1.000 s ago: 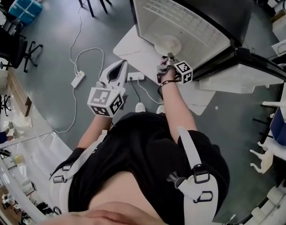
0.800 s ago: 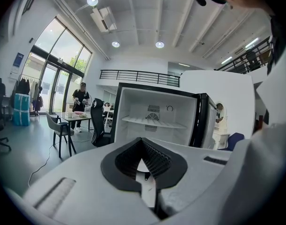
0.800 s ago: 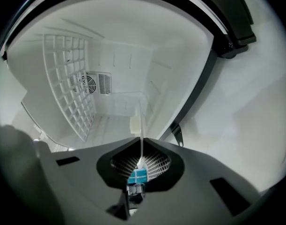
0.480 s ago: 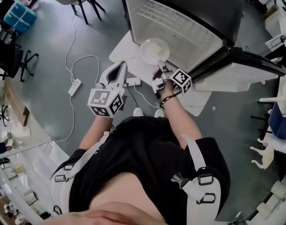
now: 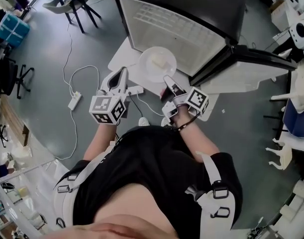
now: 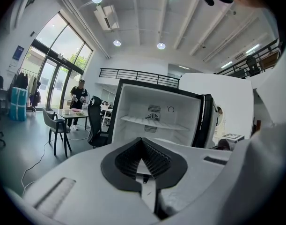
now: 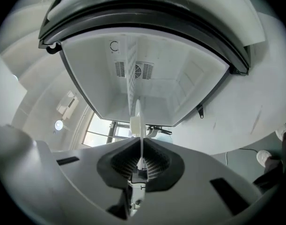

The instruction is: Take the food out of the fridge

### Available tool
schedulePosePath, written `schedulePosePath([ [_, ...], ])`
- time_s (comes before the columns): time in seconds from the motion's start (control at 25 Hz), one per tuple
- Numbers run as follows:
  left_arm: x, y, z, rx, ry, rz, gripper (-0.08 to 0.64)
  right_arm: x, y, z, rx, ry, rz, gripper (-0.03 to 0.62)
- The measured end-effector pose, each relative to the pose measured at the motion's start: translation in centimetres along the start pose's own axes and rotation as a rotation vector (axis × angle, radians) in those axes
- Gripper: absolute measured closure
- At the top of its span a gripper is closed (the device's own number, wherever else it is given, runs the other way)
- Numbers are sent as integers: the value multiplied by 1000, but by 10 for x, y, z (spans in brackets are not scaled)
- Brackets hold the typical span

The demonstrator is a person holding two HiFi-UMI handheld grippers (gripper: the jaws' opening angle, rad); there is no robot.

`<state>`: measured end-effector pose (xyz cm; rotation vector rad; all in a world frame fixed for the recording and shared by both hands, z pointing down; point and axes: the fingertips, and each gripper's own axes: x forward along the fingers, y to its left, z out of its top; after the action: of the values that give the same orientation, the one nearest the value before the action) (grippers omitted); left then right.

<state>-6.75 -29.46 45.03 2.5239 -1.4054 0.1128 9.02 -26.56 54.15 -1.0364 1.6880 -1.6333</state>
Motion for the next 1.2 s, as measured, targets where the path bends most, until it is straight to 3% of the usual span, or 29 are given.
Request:
schedulePosePath([
  [0.48,16,-22,-15,9,29,-53,558,-57,40,26,3,-92,7,571],
  [0.76,23,-36,-22,17,45,-83,558,-69,36,39,34,-141,10,571],
  [1.2,21,-43,-20,31,54,-75,558,-68,29,42,42,-130,9,571],
])
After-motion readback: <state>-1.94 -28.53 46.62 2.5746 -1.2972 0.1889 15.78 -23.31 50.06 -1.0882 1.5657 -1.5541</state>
